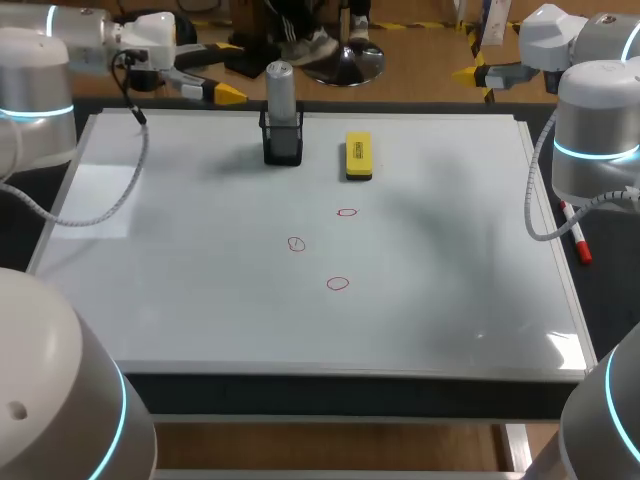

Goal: Pick up the inspection probe, press it on each red-marked spot on the whiteboard one by one, put down the probe, pick up the eraser, and wipe off all the red marks.

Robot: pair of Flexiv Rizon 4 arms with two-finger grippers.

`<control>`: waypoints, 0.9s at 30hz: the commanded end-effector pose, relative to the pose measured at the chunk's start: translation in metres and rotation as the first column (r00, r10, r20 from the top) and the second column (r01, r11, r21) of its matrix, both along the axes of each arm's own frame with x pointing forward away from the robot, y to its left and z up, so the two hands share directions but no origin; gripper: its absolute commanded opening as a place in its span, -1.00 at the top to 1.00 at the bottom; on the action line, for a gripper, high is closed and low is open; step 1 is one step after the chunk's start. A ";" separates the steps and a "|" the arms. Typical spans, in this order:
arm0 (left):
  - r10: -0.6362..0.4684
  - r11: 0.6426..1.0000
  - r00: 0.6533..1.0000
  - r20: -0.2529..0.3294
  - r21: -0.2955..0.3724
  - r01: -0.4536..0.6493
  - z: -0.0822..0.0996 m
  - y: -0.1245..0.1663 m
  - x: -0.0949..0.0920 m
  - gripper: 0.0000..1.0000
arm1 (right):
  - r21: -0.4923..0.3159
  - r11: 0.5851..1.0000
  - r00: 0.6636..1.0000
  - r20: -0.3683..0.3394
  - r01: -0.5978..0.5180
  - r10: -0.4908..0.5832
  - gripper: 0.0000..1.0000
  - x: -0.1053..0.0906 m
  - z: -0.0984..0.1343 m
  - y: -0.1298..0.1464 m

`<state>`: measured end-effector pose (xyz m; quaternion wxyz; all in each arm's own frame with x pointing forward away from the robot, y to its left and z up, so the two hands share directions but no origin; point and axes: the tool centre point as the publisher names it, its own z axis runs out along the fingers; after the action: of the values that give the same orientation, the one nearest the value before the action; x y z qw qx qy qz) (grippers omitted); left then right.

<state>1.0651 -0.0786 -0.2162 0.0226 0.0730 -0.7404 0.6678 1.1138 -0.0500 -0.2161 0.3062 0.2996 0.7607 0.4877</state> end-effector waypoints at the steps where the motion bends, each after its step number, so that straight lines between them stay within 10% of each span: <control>1: -0.105 0.994 0.994 -0.006 -0.027 0.105 -0.009 -0.007 0.006 -1.00 | 0.000 1.000 1.000 0.000 0.000 0.000 -1.00 0.000 0.000 0.000; 27: -0.136 0.989 0.990 0.025 -0.046 0.137 -0.031 -0.044 0.022 -1.00 | 0.000 1.000 1.000 0.000 0.000 0.000 -1.00 0.000 0.000 0.000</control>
<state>1.0780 -0.1194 -0.2416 0.0499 0.0247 -0.7312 0.6799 1.1138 -0.0500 -0.2161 0.3061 0.2995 0.7607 0.4877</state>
